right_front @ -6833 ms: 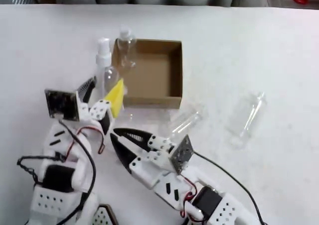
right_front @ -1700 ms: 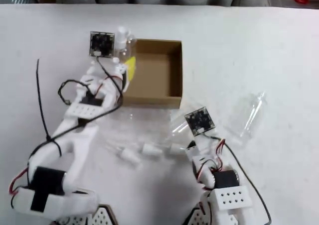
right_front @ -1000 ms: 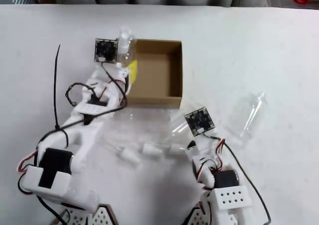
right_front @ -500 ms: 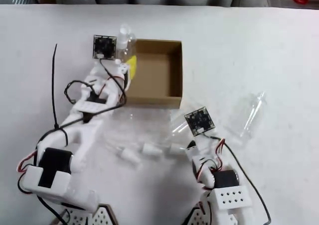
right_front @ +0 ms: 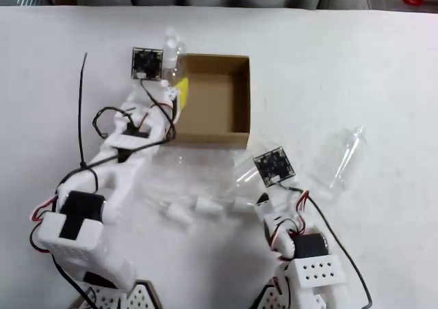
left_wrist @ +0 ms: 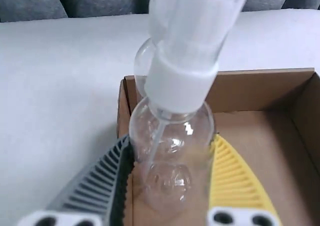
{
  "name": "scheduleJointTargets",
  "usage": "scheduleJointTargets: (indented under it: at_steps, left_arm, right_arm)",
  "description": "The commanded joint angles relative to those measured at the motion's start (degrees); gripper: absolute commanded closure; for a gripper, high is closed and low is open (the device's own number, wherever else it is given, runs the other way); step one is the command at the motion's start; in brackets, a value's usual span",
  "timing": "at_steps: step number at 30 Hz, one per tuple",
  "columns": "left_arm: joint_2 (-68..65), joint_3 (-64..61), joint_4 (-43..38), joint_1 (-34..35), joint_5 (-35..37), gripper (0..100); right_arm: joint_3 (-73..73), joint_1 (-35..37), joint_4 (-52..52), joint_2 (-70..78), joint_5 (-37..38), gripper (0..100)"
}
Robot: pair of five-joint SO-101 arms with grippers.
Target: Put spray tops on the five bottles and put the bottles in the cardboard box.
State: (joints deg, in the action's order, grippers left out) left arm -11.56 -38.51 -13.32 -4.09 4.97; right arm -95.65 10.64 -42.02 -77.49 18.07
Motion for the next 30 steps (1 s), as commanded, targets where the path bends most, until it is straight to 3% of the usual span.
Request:
scheduleJointTargets:
  at_steps: [1, 18, 25, 30]
  left_arm:
    - [0.31, 2.99, -1.41, 0.40, -0.62, 98]
    - [0.31, 1.76, -1.23, 0.57, -0.70, 97]
    - [0.31, 0.35, -1.23, 0.57, -0.35, 83]
    - [0.31, 0.18, -1.41, 0.57, -0.62, 82]
  right_arm:
    - [-0.26, -0.66, 0.92, -0.57, 0.44, 98.2]
    - [-0.26, -0.66, 0.92, -0.57, 0.53, 98.2]
    - [-0.26, -0.66, 0.92, -0.57, 0.53, 98.2]
    - [-0.26, -0.66, 0.92, -0.57, 0.53, 98.2]
